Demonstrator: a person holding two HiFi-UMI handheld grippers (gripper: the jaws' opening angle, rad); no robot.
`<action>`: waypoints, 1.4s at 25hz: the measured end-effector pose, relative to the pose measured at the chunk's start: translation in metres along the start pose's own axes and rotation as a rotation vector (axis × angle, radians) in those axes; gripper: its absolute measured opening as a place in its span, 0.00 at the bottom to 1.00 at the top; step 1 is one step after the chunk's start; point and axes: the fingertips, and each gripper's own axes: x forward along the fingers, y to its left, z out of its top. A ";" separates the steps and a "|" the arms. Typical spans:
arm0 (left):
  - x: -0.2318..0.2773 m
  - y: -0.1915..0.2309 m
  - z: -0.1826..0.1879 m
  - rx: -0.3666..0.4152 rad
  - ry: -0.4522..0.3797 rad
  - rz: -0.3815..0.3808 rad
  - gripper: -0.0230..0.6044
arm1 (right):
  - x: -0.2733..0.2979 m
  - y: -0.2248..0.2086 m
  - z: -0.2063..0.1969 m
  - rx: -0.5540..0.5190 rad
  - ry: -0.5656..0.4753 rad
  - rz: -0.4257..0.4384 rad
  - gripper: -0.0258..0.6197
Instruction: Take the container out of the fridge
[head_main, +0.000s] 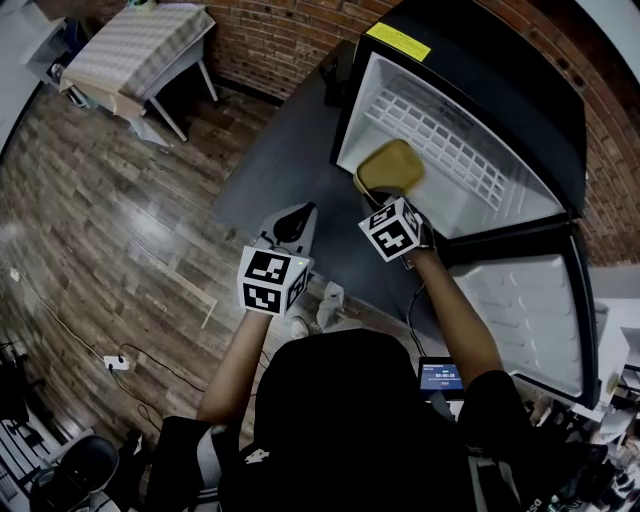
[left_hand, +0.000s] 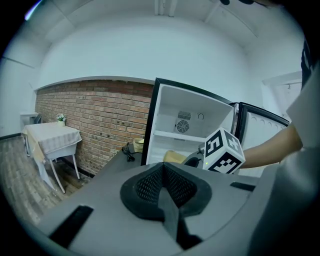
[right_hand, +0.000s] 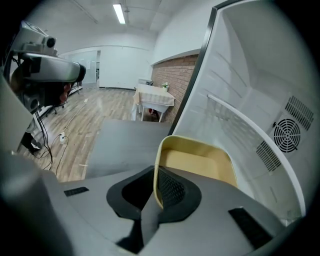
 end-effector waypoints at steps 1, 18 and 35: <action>-0.003 -0.001 0.001 0.003 -0.001 -0.002 0.06 | -0.004 0.003 0.002 0.001 -0.005 -0.002 0.12; -0.057 -0.019 0.006 0.061 -0.021 -0.034 0.06 | -0.068 0.051 0.020 0.009 -0.078 -0.039 0.12; -0.109 -0.025 0.002 0.095 -0.051 -0.060 0.06 | -0.112 0.109 0.039 0.021 -0.141 -0.072 0.12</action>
